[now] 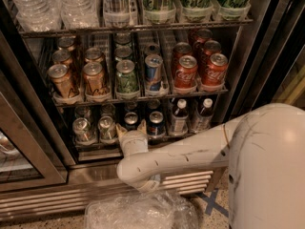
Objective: Pick pepsi can from bottom shelf of fridge
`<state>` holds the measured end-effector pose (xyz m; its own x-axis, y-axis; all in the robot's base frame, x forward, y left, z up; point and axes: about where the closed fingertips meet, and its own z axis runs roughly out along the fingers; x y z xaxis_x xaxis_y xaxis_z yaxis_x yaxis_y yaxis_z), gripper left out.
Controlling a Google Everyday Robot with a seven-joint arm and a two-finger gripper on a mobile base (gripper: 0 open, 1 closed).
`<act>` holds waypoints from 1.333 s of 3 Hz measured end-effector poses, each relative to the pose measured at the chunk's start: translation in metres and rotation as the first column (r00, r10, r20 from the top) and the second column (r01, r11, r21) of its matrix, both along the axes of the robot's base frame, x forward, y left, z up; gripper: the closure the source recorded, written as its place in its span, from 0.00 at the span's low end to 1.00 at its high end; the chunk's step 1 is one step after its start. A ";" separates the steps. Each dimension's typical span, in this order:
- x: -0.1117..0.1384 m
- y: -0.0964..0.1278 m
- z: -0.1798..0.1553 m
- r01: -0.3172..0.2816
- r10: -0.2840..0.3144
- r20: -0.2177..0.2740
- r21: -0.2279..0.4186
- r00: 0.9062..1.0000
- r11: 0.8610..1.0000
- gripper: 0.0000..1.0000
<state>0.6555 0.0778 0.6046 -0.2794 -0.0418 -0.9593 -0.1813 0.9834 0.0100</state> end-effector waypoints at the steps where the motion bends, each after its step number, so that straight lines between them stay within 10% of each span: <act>1: 0.000 0.000 0.000 0.000 0.000 0.000 0.000 1.000 1.000 0.29; 4: 0.006 -0.004 0.000 0.011 -0.011 0.002 -0.001 1.000 1.000 0.94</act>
Offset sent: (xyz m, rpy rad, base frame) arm 0.0113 -0.0083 0.0022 -0.0071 -0.0061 -0.0196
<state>0.6611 0.0742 0.6049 -0.2782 -0.0401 -0.9597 -0.1708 0.9853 0.0083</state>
